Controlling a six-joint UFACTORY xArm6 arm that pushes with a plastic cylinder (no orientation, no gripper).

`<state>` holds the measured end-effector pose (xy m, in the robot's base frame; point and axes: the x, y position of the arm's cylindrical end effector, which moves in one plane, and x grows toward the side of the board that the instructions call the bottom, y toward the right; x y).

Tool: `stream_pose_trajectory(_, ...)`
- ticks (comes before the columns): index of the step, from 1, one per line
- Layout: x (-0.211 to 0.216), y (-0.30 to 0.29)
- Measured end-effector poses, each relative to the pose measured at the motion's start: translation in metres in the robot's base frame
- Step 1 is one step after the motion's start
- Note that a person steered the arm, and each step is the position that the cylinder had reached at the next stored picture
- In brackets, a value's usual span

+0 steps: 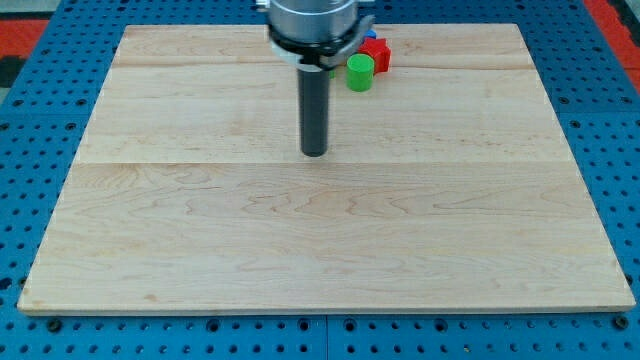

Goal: Move the arm parallel to the right of the red star

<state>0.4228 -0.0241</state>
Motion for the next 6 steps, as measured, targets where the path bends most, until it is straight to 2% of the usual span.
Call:
stream_pose_trajectory(1, 0.0, -0.033)
stream_pose_trajectory(2, 0.0, -0.043)
stream_pose_trajectory(3, 0.0, 0.031)
stream_pose_trajectory(4, -0.02, 0.104)
stream_pose_trajectory(6, -0.088, 0.234)
